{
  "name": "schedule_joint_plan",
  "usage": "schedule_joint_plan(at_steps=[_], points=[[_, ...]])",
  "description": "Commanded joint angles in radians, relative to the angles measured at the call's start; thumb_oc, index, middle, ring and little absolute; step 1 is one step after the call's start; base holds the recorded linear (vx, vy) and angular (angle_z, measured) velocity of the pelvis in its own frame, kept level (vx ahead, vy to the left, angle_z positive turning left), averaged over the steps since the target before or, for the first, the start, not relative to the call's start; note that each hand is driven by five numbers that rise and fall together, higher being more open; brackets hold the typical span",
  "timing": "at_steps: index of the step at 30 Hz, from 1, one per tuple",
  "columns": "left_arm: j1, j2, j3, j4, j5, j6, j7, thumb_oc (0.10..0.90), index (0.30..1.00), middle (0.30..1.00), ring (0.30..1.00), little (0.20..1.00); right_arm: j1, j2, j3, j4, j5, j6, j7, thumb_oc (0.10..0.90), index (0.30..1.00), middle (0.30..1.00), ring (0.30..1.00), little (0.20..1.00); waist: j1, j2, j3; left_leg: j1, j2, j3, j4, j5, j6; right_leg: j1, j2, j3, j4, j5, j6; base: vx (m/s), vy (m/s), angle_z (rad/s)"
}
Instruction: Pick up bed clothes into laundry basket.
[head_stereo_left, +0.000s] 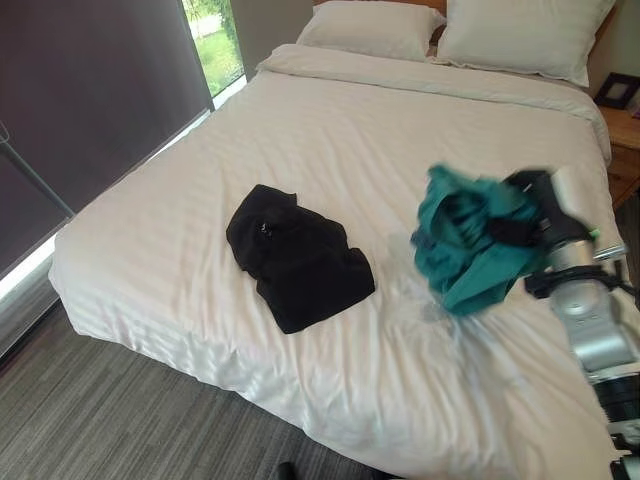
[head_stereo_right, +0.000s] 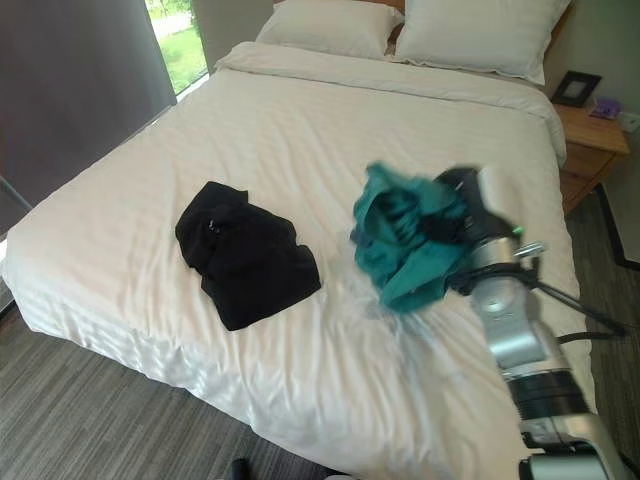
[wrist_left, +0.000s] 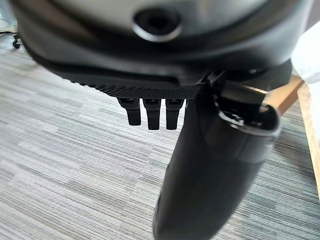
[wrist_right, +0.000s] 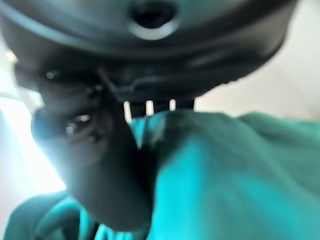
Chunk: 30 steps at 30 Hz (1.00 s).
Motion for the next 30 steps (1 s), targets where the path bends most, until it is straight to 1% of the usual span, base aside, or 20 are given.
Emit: schedule_joint_plan(at_steps=[1, 4, 6, 7, 8, 10, 11, 12, 13, 14, 15, 16, 17, 18, 21, 22, 23, 26, 28, 30], points=[[-0.011, 0.061, -0.007, 0.075, -0.005, -0.005, 0.024, 0.8, 0.9, 0.9, 0.9, 0.9, -0.056, -0.075, -0.179, -0.052, -0.014, -0.087, -0.178, 0.4, 0.3, 0.3, 0.3, 0.3, -0.031, -0.04, -0.026, -0.029, 0.07, -0.114, 0.002, -0.065, -0.069, 0.052, -0.075, -0.009, 0.012, -0.131, 0.086, 0.01, 0.029, 0.15], [-0.008, 0.067, 0.039, 0.009, -0.09, -0.032, 0.017, 0.8, 0.9, 0.9, 0.9, 0.9, 0.108, -0.05, -0.352, -0.072, -0.012, -0.076, -0.221, 0.4, 0.3, 0.3, 0.3, 0.3, -0.045, -0.037, -0.029, -0.026, 0.069, -0.11, 0.002, -0.07, -0.065, 0.05, -0.078, -0.005, 0.012, -0.125, 0.09, -0.01, 0.009, -0.04], [0.01, 0.121, 0.089, -0.168, -0.202, -0.067, 0.029, 0.8, 0.9, 0.9, 0.9, 0.9, 0.237, -0.021, -0.452, -0.02, 0.008, -0.064, -0.233, 0.4, 0.3, 0.3, 0.3, 0.3, -0.048, -0.033, -0.021, -0.026, 0.069, -0.111, 0.002, -0.06, -0.062, 0.047, -0.078, -0.004, 0.018, -0.115, 0.089, -0.03, -0.01, -0.15], [0.012, 0.123, 0.087, -0.172, -0.202, -0.064, 0.029, 0.8, 0.9, 0.9, 0.9, 0.9, 0.242, -0.019, -0.456, -0.021, 0.009, -0.065, -0.232, 0.4, 0.3, 0.3, 0.3, 0.3, -0.046, -0.033, -0.025, -0.024, 0.069, -0.111, 0.002, -0.067, -0.063, 0.05, -0.078, -0.004, 0.015, -0.12, 0.09, 0.03, -0.008, -0.12], [0.044, 0.153, 0.119, -0.3, -0.247, -0.088, 0.027, 0.8, 0.9, 0.9, 0.9, 0.9, 0.304, 0.0, -0.494, 0.024, 0.025, -0.059, -0.235, 0.4, 0.3, 0.3, 0.3, 0.3, -0.047, -0.031, -0.024, -0.025, 0.069, -0.112, 0.002, -0.067, -0.061, 0.049, -0.078, -0.002, 0.015, -0.119, 0.09, 0.02, -0.012, -0.11], [0.149, 0.239, 0.234, -0.591, -0.295, -0.13, 0.038, 0.8, 0.9, 0.9, 0.9, 0.9, 0.429, 0.029, -0.561, 0.123, 0.023, -0.034, -0.228, 0.4, 0.3, 0.3, 0.3, 0.3, -0.047, -0.025, -0.024, -0.023, 0.07, -0.115, 0.002, -0.065, -0.061, 0.051, -0.077, -0.004, 0.014, -0.122, 0.09, -0.03, -0.044, -0.05], [0.228, 0.323, 0.378, -0.747, -0.348, -0.161, 0.04, 0.8, 0.9, 0.9, 0.9, 0.9, 0.538, 0.055, -0.602, 0.218, -0.024, 0.009, -0.196, 0.4, 0.3, 0.3, 0.3, 0.3, -0.045, -0.019, -0.021, -0.027, 0.074, -0.119, 0.002, -0.047, -0.063, 0.05, -0.077, -0.007, 0.014, -0.113, 0.091, 0.0, -0.052, 0.0], [0.231, 0.324, 0.379, -0.749, -0.349, -0.16, 0.039, 0.8, 0.9, 0.9, 0.9, 0.9, 0.538, 0.056, -0.601, 0.218, -0.024, 0.009, -0.196, 0.4, 0.3, 0.3, 0.3, 0.3, -0.045, -0.019, -0.026, -0.023, 0.074, -0.119, 0.002, -0.061, -0.063, 0.054, -0.077, -0.008, 0.013, -0.126, 0.093, 0.0, -0.068, 0.01], [0.266, 0.385, 0.464, -0.782, -0.363, -0.175, 0.04, 0.8, 0.9, 0.9, 0.9, 0.9, 0.574, 0.064, -0.605, 0.284, -0.033, 0.024, -0.18, 0.4, 0.3, 0.3, 0.3, 0.3, -0.045, -0.015, -0.027, -0.025, 0.076, -0.121, 0.002, -0.058, -0.066, 0.055, -0.077, -0.01, 0.013, -0.126, 0.093, 0.0, -0.078, -0.08], [0.338, 0.496, 0.627, -0.814, -0.374, -0.186, 0.031, 0.8, 0.9, 0.9, 0.9, 0.9, 0.616, 0.09, -0.596, 0.427, -0.01, 0.035, -0.15, 0.4, 0.3, 0.3, 0.3, 0.3, -0.043, -0.003, -0.023, -0.033, 0.08, -0.124, 0.002, -0.036, -0.07, 0.052, -0.075, -0.011, 0.015, -0.116, 0.092, -0.06, -0.103, -0.1], [0.372, 0.557, 0.719, -0.821, -0.392, -0.197, 0.036, 0.8, 0.9, 0.9, 0.9, 0.9, 0.622, 0.112, -0.571, 0.51, 0.009, 0.03, -0.141, 0.4, 0.3, 0.3, 0.3, 0.3, -0.041, 0.006, -0.023, -0.035, 0.083, -0.126, 0.002, -0.033, -0.072, 0.052, -0.074, -0.012, 0.017, -0.116, 0.092, 0.0, -0.073, -0.14], [0.378, 0.558, 0.725, -0.821, -0.393, -0.197, 0.034, 0.8, 0.9, 0.9, 0.9, 0.9, 0.618, 0.113, -0.565, 0.514, 0.01, 0.028, -0.142, 0.4, 0.3, 0.3, 0.3, 0.3, -0.044, 0.003, -0.028, -0.032, 0.083, -0.127, 0.002, -0.047, -0.073, 0.057, -0.075, -0.012, 0.014, -0.128, 0.093, 0.04, -0.067, -0.09], [0.298, 0.691, 0.749, -0.765, -0.398, -0.212, 0.079, 0.8, 0.9, 0.9, 0.9, 0.9, 0.592, 0.127, -0.509, 0.659, 0.054, 0.023, -0.138, 0.4, 0.3, 0.3, 0.3, 0.3, -0.061, 0.013, -0.025, -0.033, 0.087, -0.126, 0.002, -0.037, -0.079, 0.058, -0.073, -0.013, 0.018, -0.127, 0.093, 0.04, -0.074, -0.04], [0.277, 0.75, 0.772, -0.761, -0.395, -0.227, 0.108, 0.8, 0.9, 0.9, 0.9, 0.9, 0.577, 0.13, -0.49, 0.746, 0.085, 0.017, -0.141, 0.4, 0.3, 0.3, 0.3, 0.3, -0.065, 0.02, -0.024, -0.035, 0.088, -0.127, 0.002, -0.034, -0.083, 0.06, -0.072, -0.014, 0.019, -0.128, 0.092, 0.02, -0.076, 0.08], [0.212, 0.813, 0.751, -0.759, -0.387, -0.235, 0.15, 0.8, 0.9, 0.9, 0.9, 0.9, 0.542, 0.15, -0.427, 0.905, 0.142, 0.003, -0.13, 0.4, 0.3, 0.3, 0.3, 0.3, -0.08, 0.031, -0.028, -0.037, 0.092, -0.125, 0.002, -0.033, -0.092, 0.065, -0.069, -0.019, 0.017, -0.138, 0.092, 0.03, -0.05, 0.06], [0.086, 0.851, 0.646, -0.751, -0.364, -0.242, 0.19, 0.8, 0.9, 0.9, 0.9, 0.9, 0.488, 0.174, -0.345, 1.059, 0.202, -0.011, -0.103, 0.4, 0.3, 0.3, 0.3, 0.3, -0.102, 0.038, -0.027, -0.038, 0.098, -0.123, 0.002, -0.026, -0.097, 0.068, -0.065, -0.021, 0.018, -0.143, 0.089, 0.01, -0.088, -0.04], [0.002, 0.846, 0.573, -0.756, -0.356, -0.252, 0.213, 0.8, 0.9, 0.9, 0.9, 0.9, 0.463, 0.188, -0.303, 1.106, 0.217, -0.016, -0.091, 0.4, 0.3, 0.3, 0.3, 0.3, -0.113, 0.041, -0.025, -0.037, 0.099, -0.121, 0.002, -0.025, -0.099, 0.07, -0.063, -0.021, 0.018, -0.146, 0.087, 0.0, -0.085, 0.27], [-0.241, 0.727, 0.335, -0.768, -0.395, -0.265, 0.253, 0.8, 0.9, 0.9, 0.9, 0.9, 0.43, 0.233, -0.204, 1.102, 0.206, -0.022, -0.083, 0.4, 0.3, 0.3, 0.3, 0.3, -0.141, 0.05, -0.02, -0.032, 0.106, -0.108, 0.002, -0.02, -0.103, 0.073, -0.055, -0.013, 0.019, -0.153, 0.081, 0.0, -0.057, 0.22], [-0.414, 0.656, 0.134, -0.713, -0.303, -0.205, 0.248, 0.8, 0.9, 0.9, 0.9, 0.9, 0.411, 0.266, -0.122, 1.04, 0.167, -0.03, -0.082, 0.4, 0.3, 0.3, 0.3, 0.3, -0.174, 0.056, -0.014, -0.026, 0.113, -0.086, 0.002, -0.016, -0.104, 0.069, -0.047, 0.001, 0.018, -0.154, 0.077, 0.0, -0.039, -0.26], [-0.502, 0.613, 0.029, -0.633, -0.259, -0.17, 0.236, 0.8, 0.9, 0.9, 0.9, 0.9, 0.411, 0.276, -0.082, 0.996, 0.13, -0.027, -0.079, 0.4, 0.3, 0.3, 0.3, 0.3, -0.188, 0.057, -0.012, -0.023, 0.119, -0.071, 0.002, -0.016, -0.105, 0.066, -0.041, 0.011, 0.017, -0.152, 0.076, 0.01, -0.027, -0.35]])
